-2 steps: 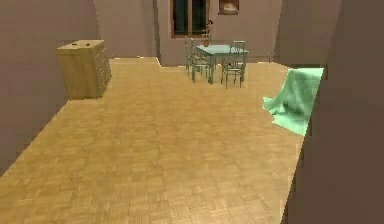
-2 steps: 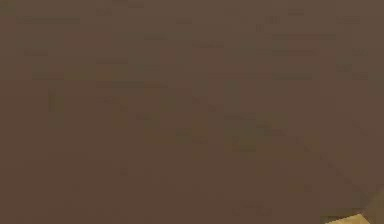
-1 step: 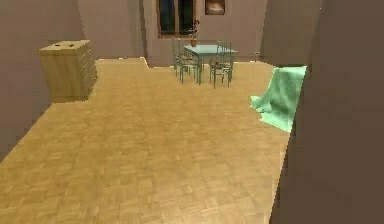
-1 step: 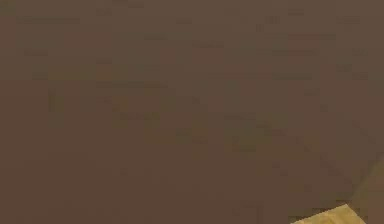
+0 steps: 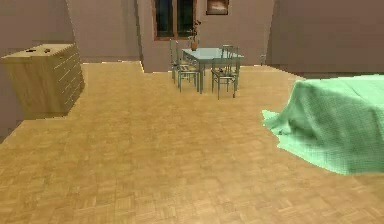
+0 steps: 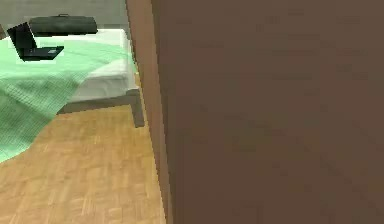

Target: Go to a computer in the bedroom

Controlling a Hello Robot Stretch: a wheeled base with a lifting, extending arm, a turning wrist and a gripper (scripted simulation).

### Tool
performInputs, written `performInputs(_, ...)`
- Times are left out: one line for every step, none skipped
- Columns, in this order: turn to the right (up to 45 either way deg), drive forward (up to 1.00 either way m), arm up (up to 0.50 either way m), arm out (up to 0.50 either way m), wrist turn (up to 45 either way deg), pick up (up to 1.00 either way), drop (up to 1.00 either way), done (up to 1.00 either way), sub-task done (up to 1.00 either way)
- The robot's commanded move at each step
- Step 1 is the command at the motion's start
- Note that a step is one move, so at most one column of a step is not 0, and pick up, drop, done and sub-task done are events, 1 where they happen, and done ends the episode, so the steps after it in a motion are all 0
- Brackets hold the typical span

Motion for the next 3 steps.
performInputs(27.0, 0.0, 0.0, 0.0, 0.0, 0.0, 0.0, 0.0, 0.0)
performInputs(0.0, 0.25, 0.0, 0.0, 0.0, 0.0, 0.0, 0.0, 0.0)
performInputs(36.0, 0.0, 0.0, 0.0, 0.0, 0.0, 0.0, 0.0, 0.0)
